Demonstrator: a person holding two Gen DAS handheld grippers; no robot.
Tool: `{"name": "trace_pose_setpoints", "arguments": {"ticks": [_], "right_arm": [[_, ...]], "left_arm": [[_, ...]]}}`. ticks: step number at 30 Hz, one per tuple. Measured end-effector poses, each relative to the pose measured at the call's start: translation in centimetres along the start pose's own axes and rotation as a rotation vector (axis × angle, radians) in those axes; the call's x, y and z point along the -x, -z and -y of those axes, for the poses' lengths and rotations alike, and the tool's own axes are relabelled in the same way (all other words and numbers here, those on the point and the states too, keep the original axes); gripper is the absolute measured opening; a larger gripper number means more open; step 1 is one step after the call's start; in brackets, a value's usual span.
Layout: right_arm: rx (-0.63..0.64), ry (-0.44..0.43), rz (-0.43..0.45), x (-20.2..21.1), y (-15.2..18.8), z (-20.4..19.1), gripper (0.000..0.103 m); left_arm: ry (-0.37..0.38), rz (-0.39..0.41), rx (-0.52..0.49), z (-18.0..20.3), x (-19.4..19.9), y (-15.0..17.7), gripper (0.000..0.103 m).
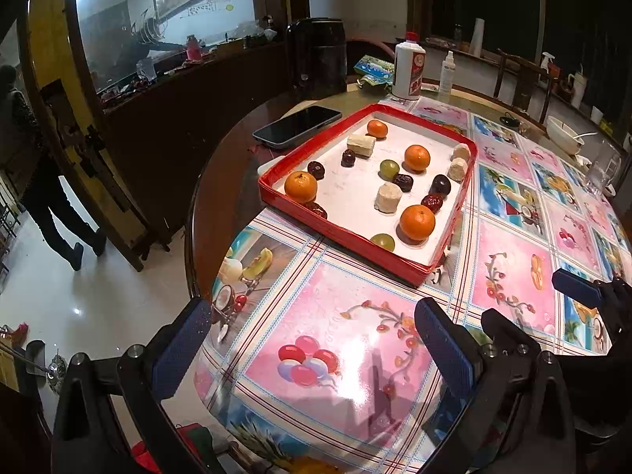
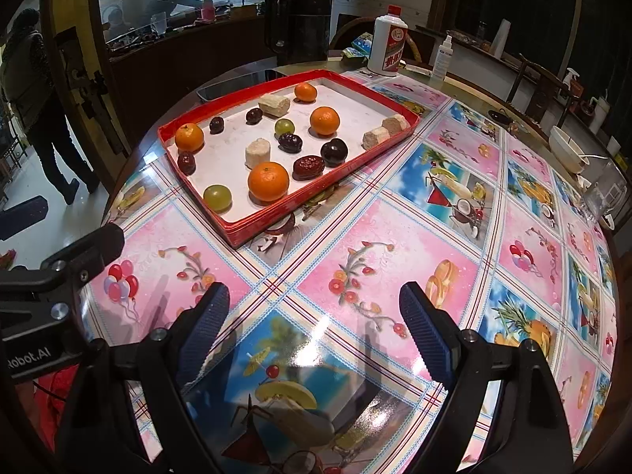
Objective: Organize fruits
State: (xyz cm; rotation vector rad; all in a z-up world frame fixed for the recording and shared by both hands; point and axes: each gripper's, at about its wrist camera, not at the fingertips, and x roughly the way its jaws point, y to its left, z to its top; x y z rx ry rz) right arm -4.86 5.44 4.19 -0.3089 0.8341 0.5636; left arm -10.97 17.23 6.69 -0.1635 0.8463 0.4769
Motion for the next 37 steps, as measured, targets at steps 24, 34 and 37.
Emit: {"name": "trace_pose_setpoints", "arguments": {"ticks": [24, 34, 37], "right_arm": [[0.0, 0.001, -0.002, -0.05, -0.03, -0.13, 0.088], [-0.004, 0.002, -0.009, -0.17, 0.38, -0.14, 0.088], [-0.005, 0.001, -0.01, -0.19, 0.31, -0.14, 0.088]], "left_arm": [[-0.02, 0.025, 0.006, 0.16, -0.39, -0.29, 0.103], [-0.005, 0.01, 0.0, 0.51, -0.62, -0.36, 0.103], [0.013, 0.013, -0.003, 0.56, -0.45, -0.4, 0.103]]}}
